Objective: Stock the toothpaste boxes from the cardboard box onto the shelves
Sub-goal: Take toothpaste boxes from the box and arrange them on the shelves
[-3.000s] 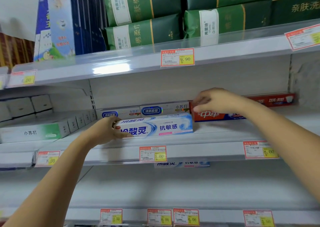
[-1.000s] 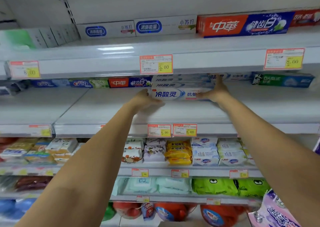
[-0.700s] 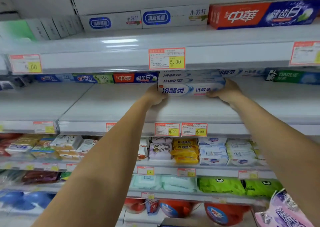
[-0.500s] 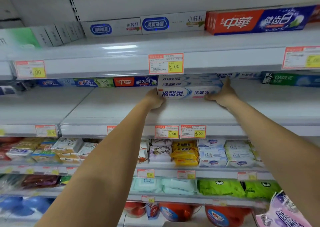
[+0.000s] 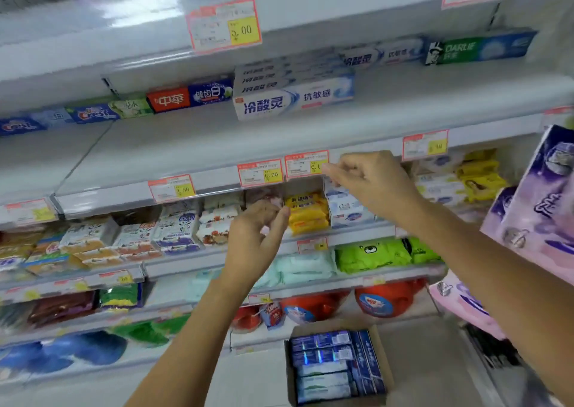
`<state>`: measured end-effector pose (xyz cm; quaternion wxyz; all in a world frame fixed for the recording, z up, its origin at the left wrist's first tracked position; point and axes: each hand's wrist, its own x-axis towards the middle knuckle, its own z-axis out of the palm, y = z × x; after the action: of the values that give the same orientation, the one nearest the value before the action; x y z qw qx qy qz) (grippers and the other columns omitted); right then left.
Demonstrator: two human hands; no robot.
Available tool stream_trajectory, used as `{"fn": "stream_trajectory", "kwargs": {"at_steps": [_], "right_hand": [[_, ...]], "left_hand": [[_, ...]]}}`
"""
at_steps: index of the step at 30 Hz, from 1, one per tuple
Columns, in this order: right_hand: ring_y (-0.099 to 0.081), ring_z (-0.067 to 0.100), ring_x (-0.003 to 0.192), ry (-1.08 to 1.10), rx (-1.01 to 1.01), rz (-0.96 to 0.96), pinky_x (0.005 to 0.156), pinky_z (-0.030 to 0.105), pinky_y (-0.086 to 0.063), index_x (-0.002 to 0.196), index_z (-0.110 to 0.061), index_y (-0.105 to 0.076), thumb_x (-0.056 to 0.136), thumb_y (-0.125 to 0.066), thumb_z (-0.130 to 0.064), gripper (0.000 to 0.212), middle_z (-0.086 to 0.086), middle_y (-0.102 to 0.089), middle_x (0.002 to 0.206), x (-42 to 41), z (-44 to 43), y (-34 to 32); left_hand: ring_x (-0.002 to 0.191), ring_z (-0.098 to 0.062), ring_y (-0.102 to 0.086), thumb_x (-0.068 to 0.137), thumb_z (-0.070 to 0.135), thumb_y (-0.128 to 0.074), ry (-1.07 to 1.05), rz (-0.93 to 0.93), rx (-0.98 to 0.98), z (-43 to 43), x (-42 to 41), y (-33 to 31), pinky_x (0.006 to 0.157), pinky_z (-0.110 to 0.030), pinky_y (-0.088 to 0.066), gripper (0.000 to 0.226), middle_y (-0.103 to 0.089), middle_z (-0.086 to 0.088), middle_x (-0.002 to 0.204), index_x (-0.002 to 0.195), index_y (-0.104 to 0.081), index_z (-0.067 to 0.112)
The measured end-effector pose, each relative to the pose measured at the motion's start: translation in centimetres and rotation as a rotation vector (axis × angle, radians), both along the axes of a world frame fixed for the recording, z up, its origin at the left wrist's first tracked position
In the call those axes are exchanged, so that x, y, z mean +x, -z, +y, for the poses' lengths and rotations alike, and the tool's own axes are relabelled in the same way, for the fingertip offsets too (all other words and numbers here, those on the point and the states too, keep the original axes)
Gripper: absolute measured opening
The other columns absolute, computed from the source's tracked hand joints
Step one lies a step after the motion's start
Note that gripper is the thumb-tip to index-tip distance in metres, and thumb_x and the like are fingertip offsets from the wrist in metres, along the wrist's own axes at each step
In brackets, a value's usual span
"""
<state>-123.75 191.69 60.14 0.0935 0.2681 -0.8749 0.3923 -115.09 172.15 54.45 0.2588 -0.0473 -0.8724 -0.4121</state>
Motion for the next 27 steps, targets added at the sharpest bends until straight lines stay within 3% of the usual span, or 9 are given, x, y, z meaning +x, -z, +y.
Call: {"fn": "stream_trajectory", "kwargs": {"at_steps": [5,8,11,13,15,17,21,24,27], "right_hand": [[-0.059,0.018,0.063,0.114,0.166,-0.243,0.059,0.033,-0.046,0.083,-0.013,-0.063,0.092,-0.051,-0.048,0.038,0.006,-0.067,0.078,2.5,1.3,11.1],[-0.052,0.016,0.087,0.292,0.198,-0.384,0.069,0.027,-0.035,0.088,-0.011,-0.053,0.09,-0.062,-0.031,0.022,0.001,-0.051,0.096,4.2,2.3,18.0],[-0.046,0.022,0.087,0.4,0.335,-0.426,0.07,0.025,-0.027,0.068,-0.017,-0.041,0.078,-0.066,-0.002,0.03,0.002,-0.042,0.088,5.9,3.3,23.7],[-0.043,0.021,0.076,0.439,0.36,-0.452,0.061,0.025,-0.027,0.06,-0.021,-0.037,0.067,-0.067,0.006,0.041,0.004,-0.043,0.079,7.1,4.1,27.6],[-0.045,0.02,0.067,0.48,0.39,-0.508,0.054,0.022,-0.026,0.057,-0.018,-0.043,0.063,-0.068,0.01,0.038,0.008,-0.048,0.066,8.1,4.7,31.6],[-0.046,0.022,0.066,0.515,0.417,-0.552,0.058,0.026,-0.03,0.063,-0.012,-0.05,0.07,-0.066,0.008,0.027,0.01,-0.051,0.065,8.6,5.1,35.6],[-0.046,0.022,0.085,0.507,0.458,-0.789,0.072,0.027,-0.035,0.093,-0.009,-0.046,0.083,-0.064,-0.009,0.021,0.002,-0.044,0.085,9.4,5.5,44.1],[-0.052,0.028,0.099,0.488,0.577,-0.901,0.082,0.029,-0.04,0.11,-0.001,-0.05,0.085,-0.06,-0.014,0.03,0.014,-0.055,0.106,10.6,5.6,51.0],[-0.052,0.025,0.096,0.465,0.611,-1.011,0.079,0.027,-0.04,0.118,-0.002,-0.047,0.091,-0.057,-0.023,0.036,0.011,-0.051,0.108,11.6,5.6,56.1]], "left_hand": [[0.062,-0.017,-0.051,0.09,0.037,-0.06,0.077,-0.409,0.056,-0.6,2.5,9.1,0.054,-0.02,-0.035,0.045,-0.053,-0.011,0.065,0.06,-0.049,0.005],[0.058,-0.018,-0.053,0.087,0.022,-0.068,0.046,-0.639,0.108,-1.7,3.0,14.1,0.057,-0.023,-0.044,0.026,-0.057,-0.009,0.075,0.071,-0.048,0.016],[0.07,-0.015,-0.056,0.086,0.014,-0.065,0.077,-0.736,0.014,-2.4,3.6,19.3,0.066,-0.028,-0.046,0.027,-0.057,-0.001,0.075,0.07,-0.045,0.023],[0.069,-0.009,-0.056,0.086,0.011,-0.064,0.095,-0.801,0.001,-2.4,4.2,22.6,0.062,-0.016,-0.042,0.029,-0.057,0.004,0.07,0.067,-0.045,0.023],[0.07,-0.012,-0.058,0.085,0.01,-0.063,0.125,-0.865,0.005,-2.2,4.5,26.4,0.062,-0.022,-0.045,0.029,-0.058,0.001,0.07,0.067,-0.044,0.022],[0.071,-0.019,-0.058,0.085,0.011,-0.062,0.155,-0.929,-0.002,-1.9,4.5,30.2,0.065,-0.029,-0.047,0.027,-0.06,-0.005,0.072,0.068,-0.044,0.022],[0.063,-0.009,-0.051,0.086,0.017,-0.059,0.183,-1.029,-0.1,-1.5,3.8,38.4,0.051,-0.014,-0.035,0.019,-0.053,0.006,0.068,0.077,-0.043,0.016],[0.083,-0.026,-0.062,0.084,0.014,-0.064,0.161,-1.096,-0.119,-1.2,3.6,44.6,0.06,-0.022,-0.035,0.015,-0.067,-0.013,0.087,0.075,-0.051,0.013],[0.098,-0.028,-0.06,0.081,0.015,-0.069,0.136,-1.149,-0.119,-0.9,4.1,49.7,0.071,-0.025,-0.04,0.03,-0.057,-0.006,0.103,0.108,-0.056,0.009]]}}
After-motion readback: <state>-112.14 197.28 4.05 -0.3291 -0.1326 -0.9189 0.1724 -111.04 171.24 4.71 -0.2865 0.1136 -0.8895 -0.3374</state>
